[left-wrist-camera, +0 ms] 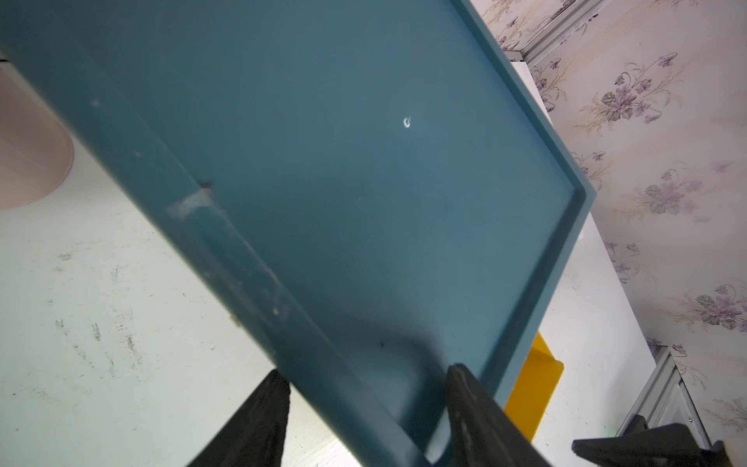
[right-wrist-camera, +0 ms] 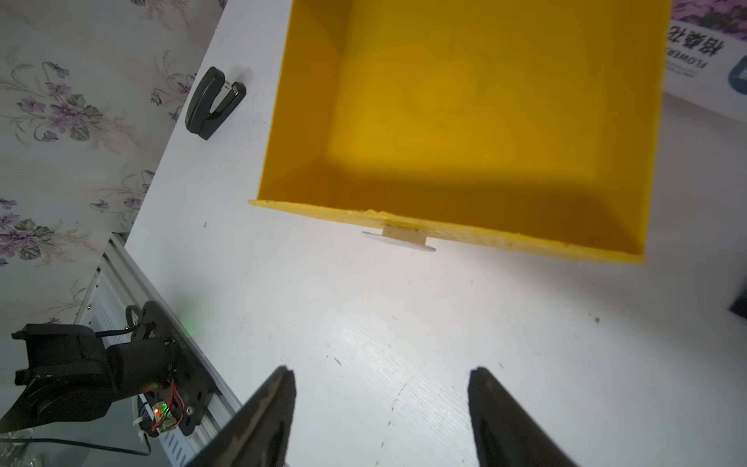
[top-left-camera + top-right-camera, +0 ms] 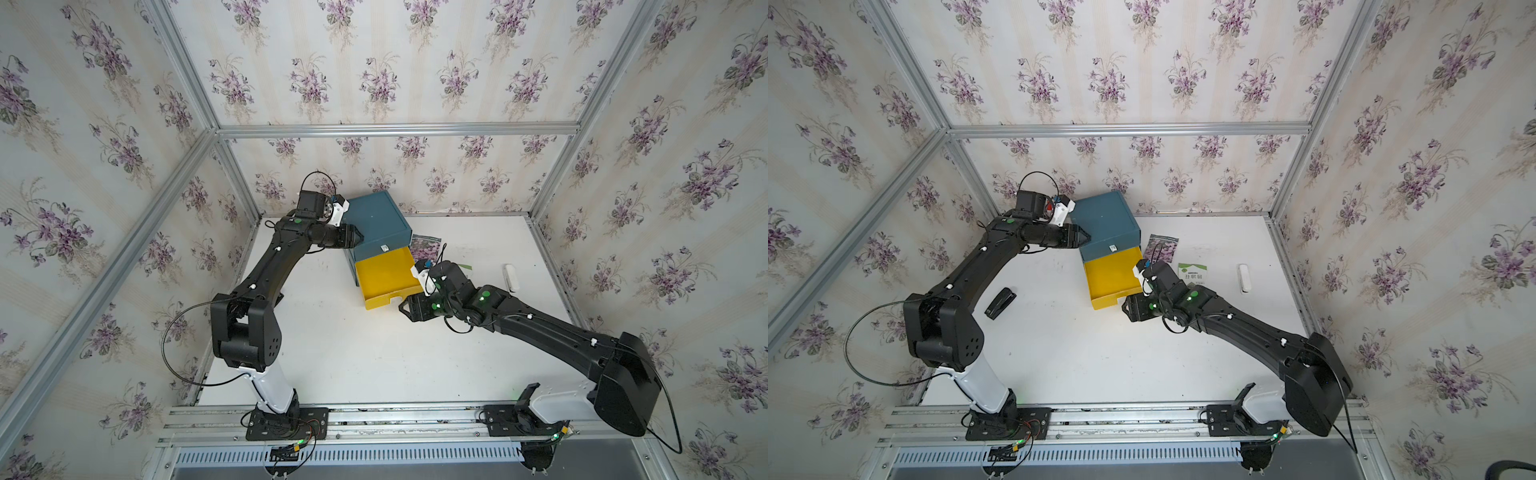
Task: Take the seed bags out of the drawer
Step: Close the drawer in the storage box.
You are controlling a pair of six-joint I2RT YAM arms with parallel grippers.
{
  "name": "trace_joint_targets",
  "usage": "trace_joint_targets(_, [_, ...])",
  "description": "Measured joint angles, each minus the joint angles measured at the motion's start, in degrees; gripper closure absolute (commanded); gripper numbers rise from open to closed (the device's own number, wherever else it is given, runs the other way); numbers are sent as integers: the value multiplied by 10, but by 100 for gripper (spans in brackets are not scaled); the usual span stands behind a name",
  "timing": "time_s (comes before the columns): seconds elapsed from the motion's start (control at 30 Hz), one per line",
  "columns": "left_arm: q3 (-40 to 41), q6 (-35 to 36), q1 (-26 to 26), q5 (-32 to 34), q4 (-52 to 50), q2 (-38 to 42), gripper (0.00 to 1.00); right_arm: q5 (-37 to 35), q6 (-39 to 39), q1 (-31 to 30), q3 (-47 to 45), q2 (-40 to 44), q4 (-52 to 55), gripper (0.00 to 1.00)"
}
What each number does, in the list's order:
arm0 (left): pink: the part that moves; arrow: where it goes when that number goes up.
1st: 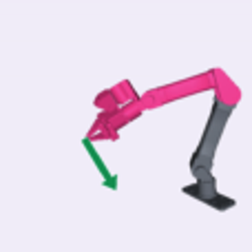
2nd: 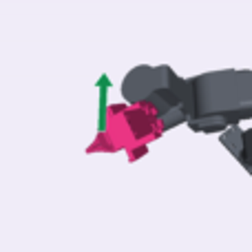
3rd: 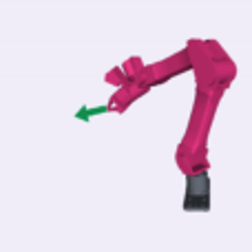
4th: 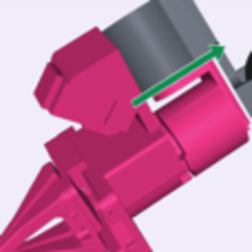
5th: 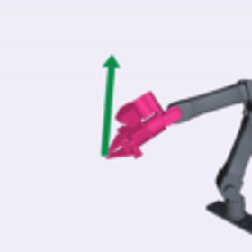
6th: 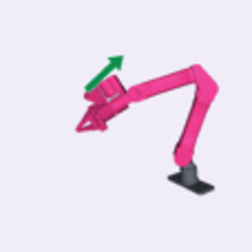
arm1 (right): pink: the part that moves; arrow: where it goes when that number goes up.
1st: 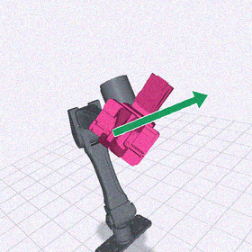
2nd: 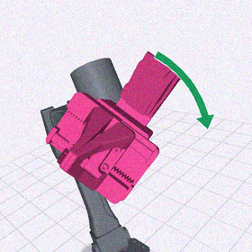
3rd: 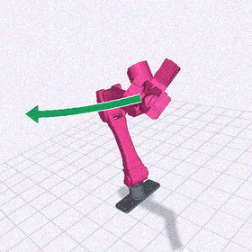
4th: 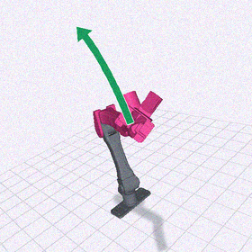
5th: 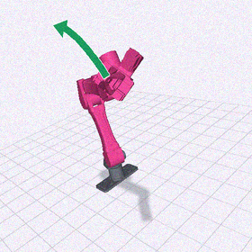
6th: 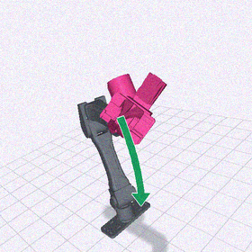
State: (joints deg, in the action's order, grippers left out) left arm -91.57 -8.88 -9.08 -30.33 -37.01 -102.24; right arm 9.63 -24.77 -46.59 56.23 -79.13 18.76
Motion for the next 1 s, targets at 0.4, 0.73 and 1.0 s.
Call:
trace_joint_targets(0.4, [-14,0,0,0,-15,-8,36,-47,-19,-39,-54,-55,-127,47])
trace_joint_targets(0.73, [-18,1,1,-1,-19,-10,36,-99,-20,-40,-51,-91,-192,55])
trace_joint_targets(1.0, [-18,2,2,-3,-20,-10,36,-129,-6,-39,-30,-114,-202,57])
